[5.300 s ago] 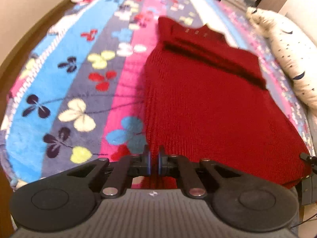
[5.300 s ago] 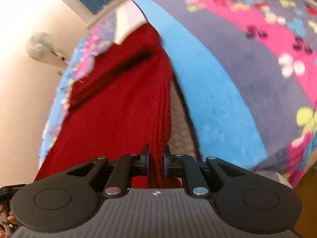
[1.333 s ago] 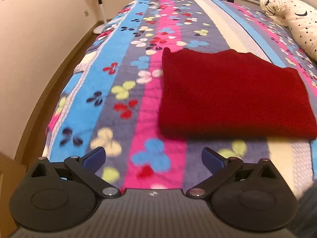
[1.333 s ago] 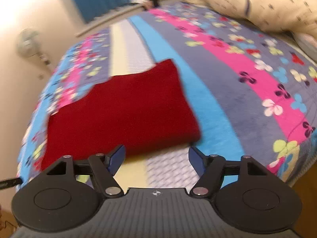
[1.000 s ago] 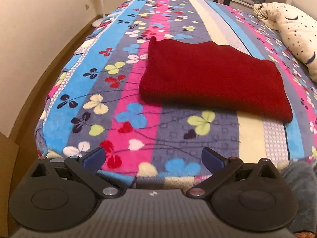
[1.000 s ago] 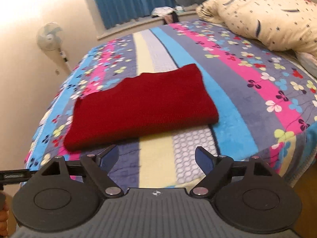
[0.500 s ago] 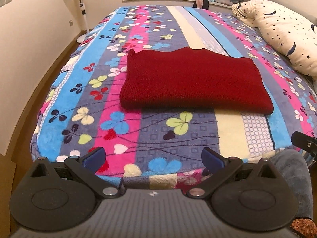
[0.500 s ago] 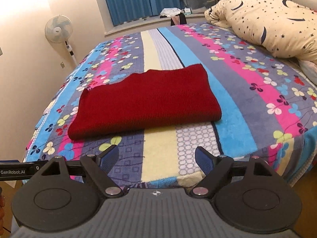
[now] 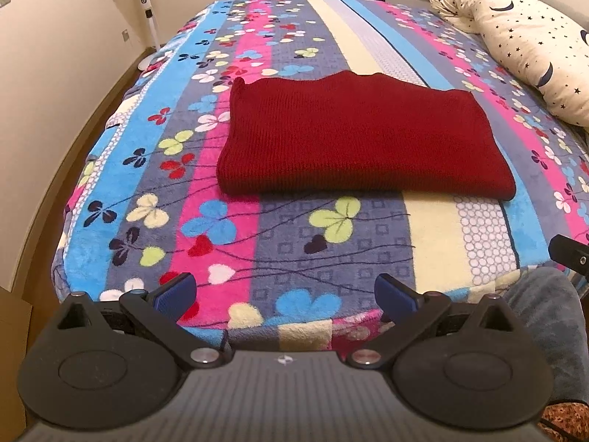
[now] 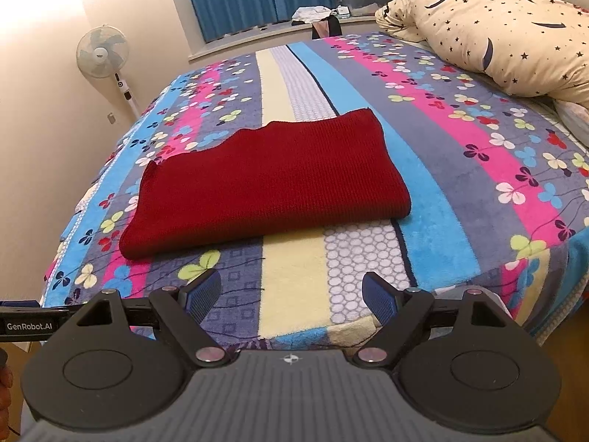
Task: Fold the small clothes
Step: 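Move the right gripper to the side edge of the red sweater, then grasp the sweater side edge with the right gripper and fold it over lengthwise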
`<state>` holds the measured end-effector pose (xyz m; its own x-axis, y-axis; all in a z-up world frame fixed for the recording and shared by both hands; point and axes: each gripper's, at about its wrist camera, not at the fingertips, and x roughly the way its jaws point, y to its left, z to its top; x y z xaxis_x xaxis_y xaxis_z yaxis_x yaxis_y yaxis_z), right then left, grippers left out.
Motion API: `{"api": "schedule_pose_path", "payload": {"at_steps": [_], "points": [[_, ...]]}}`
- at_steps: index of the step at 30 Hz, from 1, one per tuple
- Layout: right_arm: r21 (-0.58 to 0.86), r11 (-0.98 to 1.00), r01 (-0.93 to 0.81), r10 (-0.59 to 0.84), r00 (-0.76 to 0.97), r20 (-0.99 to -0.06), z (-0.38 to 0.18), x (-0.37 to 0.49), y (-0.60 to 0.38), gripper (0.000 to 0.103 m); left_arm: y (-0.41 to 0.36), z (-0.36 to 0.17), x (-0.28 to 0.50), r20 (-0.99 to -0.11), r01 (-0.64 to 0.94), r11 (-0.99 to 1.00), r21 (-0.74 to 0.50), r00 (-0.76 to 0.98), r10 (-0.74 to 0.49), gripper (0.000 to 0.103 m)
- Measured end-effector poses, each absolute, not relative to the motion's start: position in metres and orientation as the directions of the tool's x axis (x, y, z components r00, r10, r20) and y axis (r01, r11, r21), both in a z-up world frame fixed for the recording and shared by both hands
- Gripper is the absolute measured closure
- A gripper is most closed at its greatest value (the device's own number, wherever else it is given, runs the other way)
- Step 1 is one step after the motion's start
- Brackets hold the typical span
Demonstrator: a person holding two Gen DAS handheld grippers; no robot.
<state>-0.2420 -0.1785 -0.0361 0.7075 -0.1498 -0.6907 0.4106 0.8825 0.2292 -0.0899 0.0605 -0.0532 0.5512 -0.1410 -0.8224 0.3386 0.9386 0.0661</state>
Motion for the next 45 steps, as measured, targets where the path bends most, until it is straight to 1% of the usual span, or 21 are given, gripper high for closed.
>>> {"api": "schedule_pose_path", "payload": {"at_steps": [9, 14, 21, 27, 30, 32, 34, 36, 37, 38, 40, 41, 42, 43, 44, 45], "points": [[0.266, 0.849, 0.457, -0.157, 0.698, -0.698, -0.050, -0.225, -0.198, 0.018, 0.043, -0.048, -0.045, -0.818, 0.321, 0.946, 0.049, 0.556, -0.147, 0.000], [0.419, 0.736, 0.531, -0.132, 0.721, -0.681, -0.073, -0.206, -0.241, 0.019, 0.015, -0.045, 0.003, -0.794, 0.300, 0.952, 0.058, 0.592, -0.138, 0.000], [0.557, 0.547, 0.625, -0.123, 0.718, -0.685, -0.121, -0.162, -0.307, 0.019, -0.018, -0.090, 0.075, -0.844, 0.249, 0.968, 0.023, 0.525, -0.114, 0.000], [0.596, 0.393, 0.700, -0.156, 0.690, -0.707, -0.174, -0.120, -0.365, 0.020, -0.038, -0.133, 0.110, -0.864, 0.183, 0.982, 0.055, 0.501, -0.045, 0.000], [0.632, 0.256, 0.731, -0.143, 0.675, -0.723, -0.207, -0.110, -0.386, 0.020, -0.049, -0.151, 0.119, -0.866, 0.179, 0.979, 0.100, 0.500, -0.003, 0.000], [0.662, 0.192, 0.725, -0.134, 0.687, -0.714, -0.225, -0.106, -0.394, 0.018, -0.056, -0.167, 0.125, -0.873, 0.187, 0.973, 0.134, 0.487, 0.027, 0.000], [0.692, 0.187, 0.697, -0.136, 0.716, -0.684, -0.233, -0.101, -0.397, 0.002, -0.061, -0.183, 0.129, -0.879, 0.199, 0.966, 0.165, 0.474, 0.053, 0.000], [0.703, 0.197, 0.684, -0.141, 0.729, -0.670, -0.235, -0.094, -0.396, 0.000, -0.064, -0.190, 0.130, -0.872, 0.209, 0.961, 0.182, 0.485, 0.060, 0.000], [0.698, 0.209, 0.685, -0.148, 0.727, -0.670, -0.235, -0.091, -0.396, 0.001, -0.065, -0.191, 0.130, -0.867, 0.213, 0.959, 0.186, 0.494, 0.058, 0.000], [0.694, 0.233, 0.681, -0.147, 0.730, -0.667, -0.233, -0.087, -0.395, 0.005, -0.065, -0.191, 0.130, -0.867, 0.216, 0.958, 0.187, 0.496, 0.057, 0.000], [0.697, 0.250, 0.672, -0.148, 0.738, -0.658, -0.229, -0.085, -0.399, 0.037, -0.064, -0.191, 0.132, -0.871, 0.216, 0.960, 0.176, 0.489, 0.049, 0.000], [0.720, 0.228, 0.655, -0.132, 0.754, -0.644, -0.229, -0.087, -0.404, 0.042, -0.062, -0.192, 0.133, -0.874, 0.215, 0.962, 0.166, 0.484, 0.043, 0.000], [0.751, 0.193, 0.631, -0.110, 0.775, -0.623, -0.231, -0.090, -0.409, 0.046, -0.062, -0.192, 0.134, -0.875, 0.216, 0.963, 0.163, 0.482, 0.040, 0.000], [0.775, 0.159, 0.611, -0.094, 0.791, -0.604, -0.234, -0.094, -0.415, 0.046, -0.062, -0.192, 0.134, -0.875, 0.216, 0.963, 0.161, 0.482, 0.039, 0.000], [0.786, 0.138, 0.603, -0.082, 0.797, -0.598, -0.238, -0.096, -0.419, 0.045, -0.062, -0.192, 0.134, -0.875, 0.215, 0.963, 0.162, 0.483, 0.040, 0.000], [0.790, 0.124, 0.601, -0.070, 0.799, -0.597, -0.243, -0.097, -0.422, 0.042, -0.063, -0.192, 0.134, -0.874, 0.214, 0.963, 0.165, 0.485, 0.042, 0.000]]}}
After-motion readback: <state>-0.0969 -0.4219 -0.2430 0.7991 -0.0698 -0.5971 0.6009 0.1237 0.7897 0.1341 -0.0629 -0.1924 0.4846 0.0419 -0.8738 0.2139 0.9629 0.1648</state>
